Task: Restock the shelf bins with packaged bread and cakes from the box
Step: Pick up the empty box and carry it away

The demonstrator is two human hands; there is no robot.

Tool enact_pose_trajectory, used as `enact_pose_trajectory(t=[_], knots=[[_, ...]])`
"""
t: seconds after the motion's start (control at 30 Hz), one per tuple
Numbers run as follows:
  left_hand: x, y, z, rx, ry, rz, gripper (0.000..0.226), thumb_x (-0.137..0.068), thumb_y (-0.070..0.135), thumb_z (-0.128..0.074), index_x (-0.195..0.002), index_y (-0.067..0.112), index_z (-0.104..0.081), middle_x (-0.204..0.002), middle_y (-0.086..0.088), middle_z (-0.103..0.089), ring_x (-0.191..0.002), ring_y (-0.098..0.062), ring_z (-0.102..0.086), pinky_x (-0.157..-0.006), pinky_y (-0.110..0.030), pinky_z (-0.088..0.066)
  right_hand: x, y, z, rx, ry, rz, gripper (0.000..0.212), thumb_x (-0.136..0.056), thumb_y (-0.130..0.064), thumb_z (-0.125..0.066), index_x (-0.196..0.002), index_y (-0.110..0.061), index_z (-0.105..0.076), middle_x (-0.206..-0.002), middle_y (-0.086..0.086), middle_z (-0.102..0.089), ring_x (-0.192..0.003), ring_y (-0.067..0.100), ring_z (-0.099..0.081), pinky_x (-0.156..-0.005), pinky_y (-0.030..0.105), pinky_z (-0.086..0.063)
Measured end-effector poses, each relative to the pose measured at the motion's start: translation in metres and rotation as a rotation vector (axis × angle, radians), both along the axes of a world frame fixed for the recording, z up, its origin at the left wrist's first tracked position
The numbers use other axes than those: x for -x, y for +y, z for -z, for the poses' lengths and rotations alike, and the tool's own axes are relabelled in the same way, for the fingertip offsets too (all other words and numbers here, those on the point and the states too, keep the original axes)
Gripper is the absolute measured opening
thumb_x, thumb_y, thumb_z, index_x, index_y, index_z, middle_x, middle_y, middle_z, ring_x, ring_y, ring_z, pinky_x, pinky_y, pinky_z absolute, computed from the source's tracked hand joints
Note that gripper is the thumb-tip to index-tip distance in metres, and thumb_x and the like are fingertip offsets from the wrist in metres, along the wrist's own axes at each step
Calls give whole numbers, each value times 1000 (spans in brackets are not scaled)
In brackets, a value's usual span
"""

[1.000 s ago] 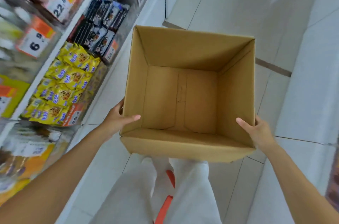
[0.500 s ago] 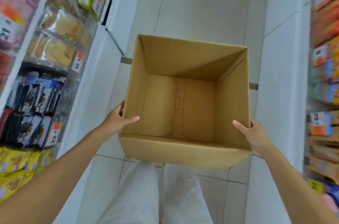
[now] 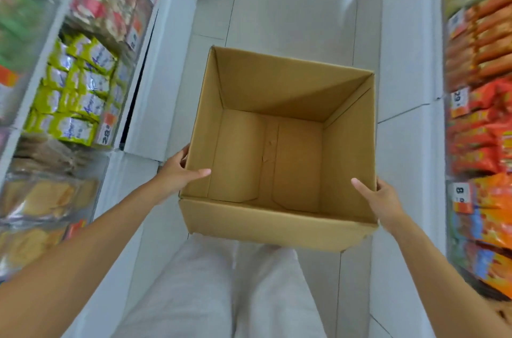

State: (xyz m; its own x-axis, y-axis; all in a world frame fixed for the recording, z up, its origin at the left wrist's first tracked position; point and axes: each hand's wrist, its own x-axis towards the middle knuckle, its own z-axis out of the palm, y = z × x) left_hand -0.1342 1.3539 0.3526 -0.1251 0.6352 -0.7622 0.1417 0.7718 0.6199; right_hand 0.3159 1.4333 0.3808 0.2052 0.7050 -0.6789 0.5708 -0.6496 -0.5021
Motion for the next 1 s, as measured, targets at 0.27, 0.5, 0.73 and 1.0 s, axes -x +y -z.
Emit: enact_pose_trajectory(t=[0.27, 0.5, 0.73, 1.0], knots=[[26, 253, -8, 11, 41, 77, 133, -36, 79, -79, -151, 39, -25, -150, 6, -42, -136, -22, -42, -110, -50, -39, 22, 230, 5, -5, 16, 32, 51, -84, -51, -67, -122, -17, -61, -106, 1, -69, -98, 23, -66, -90, 44, -55], [35, 485, -7, -18, 60, 25, 99, -71, 50, -79, -153, 31, -26, -149, 2, -44, -135, -23, -44, -111, -45, -39, 47, 464, 10, 16, 23, 41, 53, -83, -49, -69, -122, -15, -61, -105, 1, -69, -99, 23, -65, -89, 41, -54], [68, 693, -16, 7, 29, -2, 103, -65, 66, -74, -152, 35, -27, -148, 5, -45, -133, -22, -46, -109, -47, -42, 79, 695, -2, 21, 45, 4, 59, -80, -53, -69, -127, -18, -59, -111, 2, -68, -103, 27, -65, -95, 49, -53], [111, 939, -15, -18, 35, -15, 94, -72, 59, -76, -149, 27, -35, -143, 2, -51, -128, -20, -51, -108, -43, -43, 125, 948, -13, -15, 7, 6, 32, -83, -48, -70, -101, -23, -62, -103, 3, -69, -98, 27, -65, -92, 46, -54]])
